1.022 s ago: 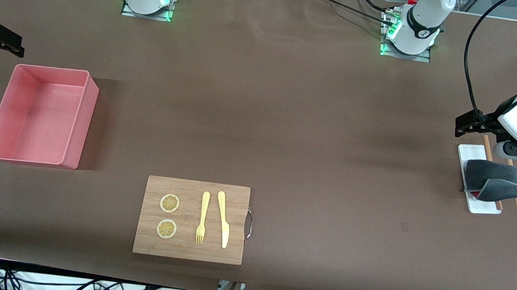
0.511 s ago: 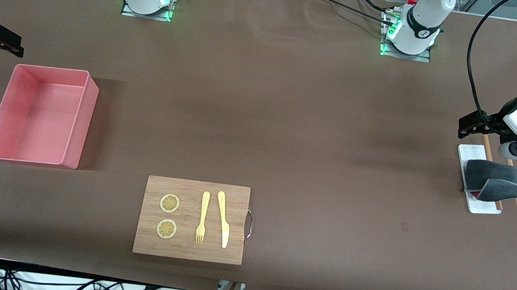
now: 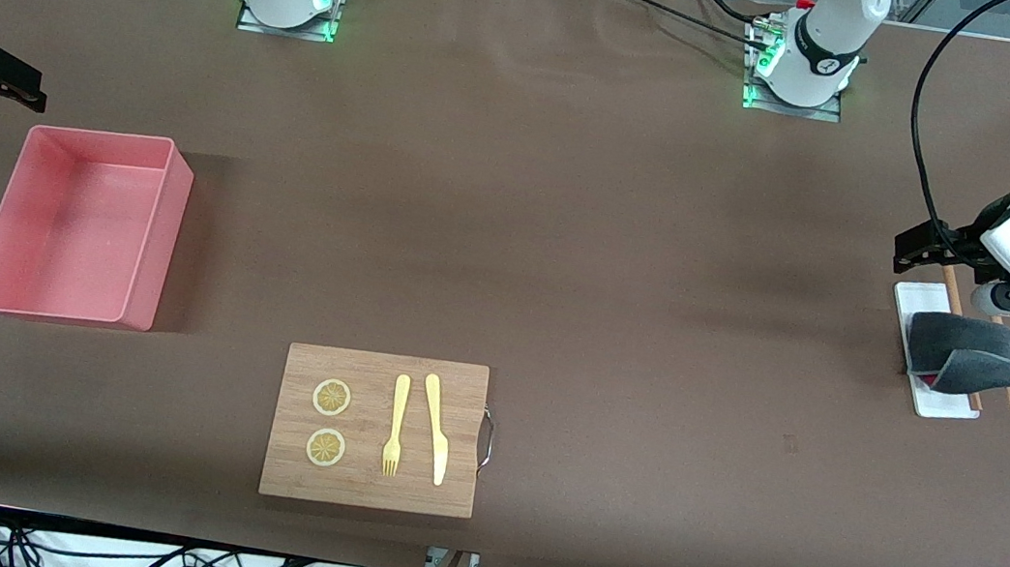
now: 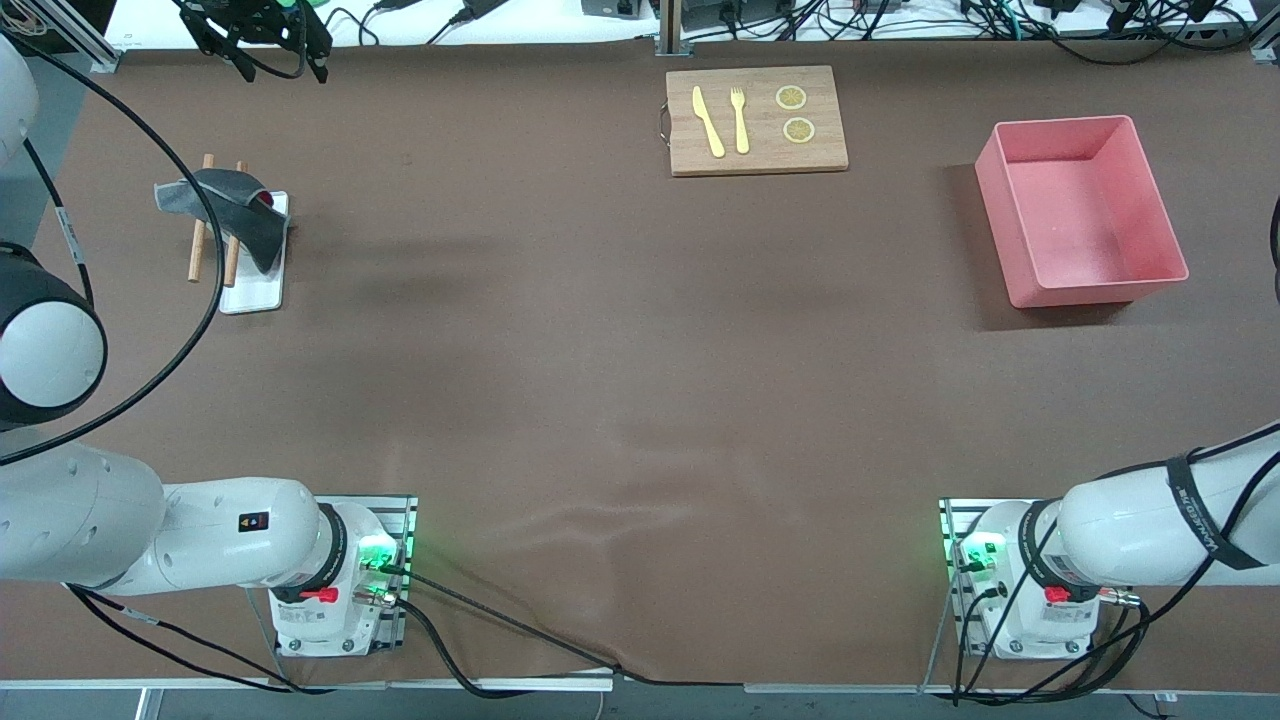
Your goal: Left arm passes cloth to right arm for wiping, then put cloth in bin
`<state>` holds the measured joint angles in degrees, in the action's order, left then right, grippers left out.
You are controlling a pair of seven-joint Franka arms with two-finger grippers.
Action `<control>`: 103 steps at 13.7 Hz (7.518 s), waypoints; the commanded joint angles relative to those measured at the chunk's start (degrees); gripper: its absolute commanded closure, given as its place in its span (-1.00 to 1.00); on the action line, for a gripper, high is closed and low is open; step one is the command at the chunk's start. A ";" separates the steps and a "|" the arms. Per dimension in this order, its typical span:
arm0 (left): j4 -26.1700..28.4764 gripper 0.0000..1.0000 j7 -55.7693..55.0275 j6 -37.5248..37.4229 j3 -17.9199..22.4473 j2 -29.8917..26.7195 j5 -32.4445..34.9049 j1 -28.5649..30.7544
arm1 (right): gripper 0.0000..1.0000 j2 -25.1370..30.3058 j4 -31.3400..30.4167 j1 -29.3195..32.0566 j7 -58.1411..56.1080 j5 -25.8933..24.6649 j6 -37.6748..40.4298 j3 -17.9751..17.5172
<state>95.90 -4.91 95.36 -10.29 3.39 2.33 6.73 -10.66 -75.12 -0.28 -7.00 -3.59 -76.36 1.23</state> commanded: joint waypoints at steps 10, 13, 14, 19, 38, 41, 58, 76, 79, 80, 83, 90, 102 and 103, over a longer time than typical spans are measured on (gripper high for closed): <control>-1.59 -1.00 0.07 -1.05 0.00 2.67 3.20 1.34 | -1.00 -0.15 0.76 0.37 -0.29 0.69 -0.02 0.09; -3.17 -1.00 10.74 -1.05 0.09 7.32 4.69 6.08 | -1.00 -0.15 0.76 0.37 -0.29 0.69 -0.02 0.09; -3.78 -1.00 15.75 -1.05 0.09 8.90 5.75 7.67 | -1.00 -0.15 0.76 0.37 -0.29 0.69 -0.02 0.09; -6.07 -1.00 22.47 -0.26 0.00 17.51 10.77 13.46 | -1.00 -0.23 0.76 0.37 -0.29 0.78 -0.10 0.09; -22.78 -1.00 79.34 3.86 3.25 38.01 13.05 21.03 | -1.00 -0.32 0.76 0.37 -0.29 0.69 -0.10 0.35; -22.60 -1.00 80.32 4.40 3.25 39.24 12.53 22.09 | -1.00 -0.32 0.76 0.45 -0.29 0.69 -0.10 0.35; -22.51 0.77 78.56 1.50 3.17 38.80 11.12 21.75 | -1.00 -0.85 0.85 1.60 -0.65 0.25 -2.65 0.88; -38.68 1.00 46.90 -27.59 2.20 30.36 -12.65 -0.38 | -1.00 -2.24 0.23 1.25 0.06 0.87 -3.18 0.62; -38.68 1.00 25.20 -26.99 2.55 30.97 -28.99 -6.89 | -1.00 -3.57 -0.46 0.89 -0.29 1.39 -2.39 0.36; -38.68 1.00 18.25 -26.29 2.55 31.76 -35.05 -9.08 | -1.00 -4.18 -1.08 1.07 -0.38 1.39 -2.22 0.44; -38.24 1.00 -0.57 -14.90 2.64 32.30 -47.57 -16.55 | -1.00 -5.68 -1.26 0.46 0.57 1.39 -1.16 0.36; -38.33 1.00 -26.01 21.91 2.55 35.10 -61.92 -36.59 | -1.00 -9.73 -1.08 -4.64 22.88 17.80 -7.39 0.35; -38.42 1.00 -29.55 34.81 2.64 36.78 -64.47 -42.15 | -1.00 -14.38 -1.96 -5.79 53.48 41.38 -15.21 0.18; -38.42 1.00 -29.55 34.81 2.55 36.78 -64.47 -42.15 | -1.00 -14.65 -1.96 -6.22 54.54 42.08 -16.00 -0.34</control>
<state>58.32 -34.27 130.11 -8.19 40.02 -60.64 -35.14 -25.35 -76.56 -6.07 44.61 36.27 -90.71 1.45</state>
